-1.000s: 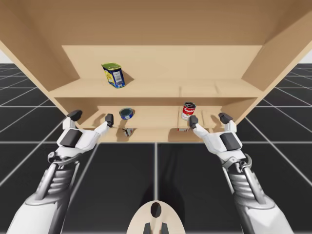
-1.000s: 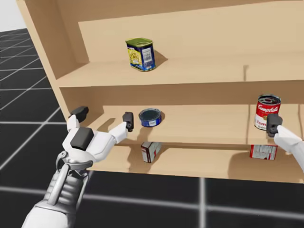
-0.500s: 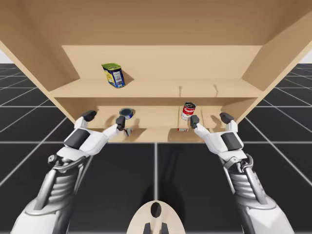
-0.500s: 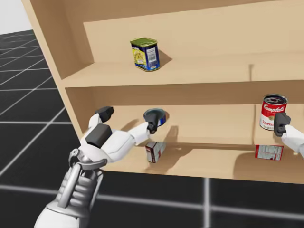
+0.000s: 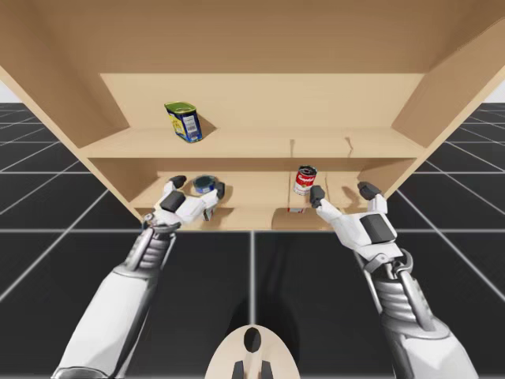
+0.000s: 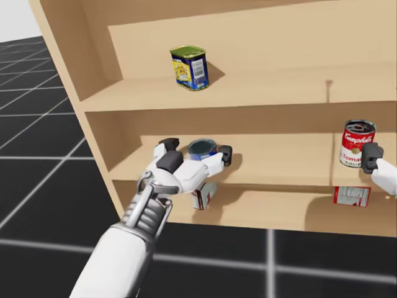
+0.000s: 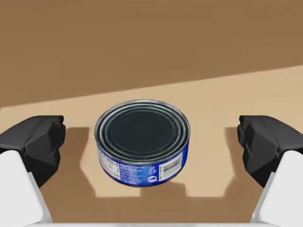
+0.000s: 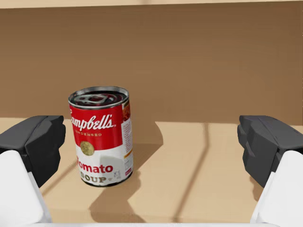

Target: Find the tuna fish can on the shelf and bring it to me.

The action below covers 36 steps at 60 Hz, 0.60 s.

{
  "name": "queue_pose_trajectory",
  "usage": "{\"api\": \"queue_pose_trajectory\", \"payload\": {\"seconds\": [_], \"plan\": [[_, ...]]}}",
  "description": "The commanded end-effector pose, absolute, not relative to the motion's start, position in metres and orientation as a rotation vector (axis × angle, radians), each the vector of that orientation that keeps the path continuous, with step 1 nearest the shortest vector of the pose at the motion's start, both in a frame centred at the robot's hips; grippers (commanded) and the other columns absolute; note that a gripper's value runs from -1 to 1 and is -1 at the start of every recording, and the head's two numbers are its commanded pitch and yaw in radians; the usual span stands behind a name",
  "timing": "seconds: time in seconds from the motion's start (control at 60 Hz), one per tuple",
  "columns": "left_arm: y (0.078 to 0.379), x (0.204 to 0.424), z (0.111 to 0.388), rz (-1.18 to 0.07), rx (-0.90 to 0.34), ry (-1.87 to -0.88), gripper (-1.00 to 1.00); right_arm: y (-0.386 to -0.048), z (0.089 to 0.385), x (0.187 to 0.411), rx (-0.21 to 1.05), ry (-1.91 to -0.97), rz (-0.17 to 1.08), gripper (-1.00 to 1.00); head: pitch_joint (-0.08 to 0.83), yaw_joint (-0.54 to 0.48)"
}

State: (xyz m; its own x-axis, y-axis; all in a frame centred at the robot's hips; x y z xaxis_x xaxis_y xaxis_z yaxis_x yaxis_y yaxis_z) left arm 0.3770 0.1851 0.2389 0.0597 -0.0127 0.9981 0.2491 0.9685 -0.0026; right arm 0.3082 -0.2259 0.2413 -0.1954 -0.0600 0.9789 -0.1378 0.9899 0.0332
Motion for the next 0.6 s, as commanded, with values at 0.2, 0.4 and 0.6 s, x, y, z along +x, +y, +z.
{"api": "queue_pose_trajectory", "payload": {"seconds": [0.2, 0.4, 0.6], "plan": [[0.169, 0.417, 0.212, -0.151, -0.205, -1.438, -1.0, -0.226, 0.24, 0.309, 0.153, -1.767, 0.062, -1.0, 0.436, 0.25], [0.166, 0.427, 0.204, -0.144, -0.206, -1.408, -1.0, -0.225, 0.24, 0.309, 0.152, -1.766, 0.063, -1.0, 0.437, 0.25], [0.162, 0.411, 0.205, -0.147, -0.188, -1.419, 1.0, -0.225, 0.24, 0.308, 0.157, -1.765, 0.063, -1.0, 0.438, 0.24]]}}
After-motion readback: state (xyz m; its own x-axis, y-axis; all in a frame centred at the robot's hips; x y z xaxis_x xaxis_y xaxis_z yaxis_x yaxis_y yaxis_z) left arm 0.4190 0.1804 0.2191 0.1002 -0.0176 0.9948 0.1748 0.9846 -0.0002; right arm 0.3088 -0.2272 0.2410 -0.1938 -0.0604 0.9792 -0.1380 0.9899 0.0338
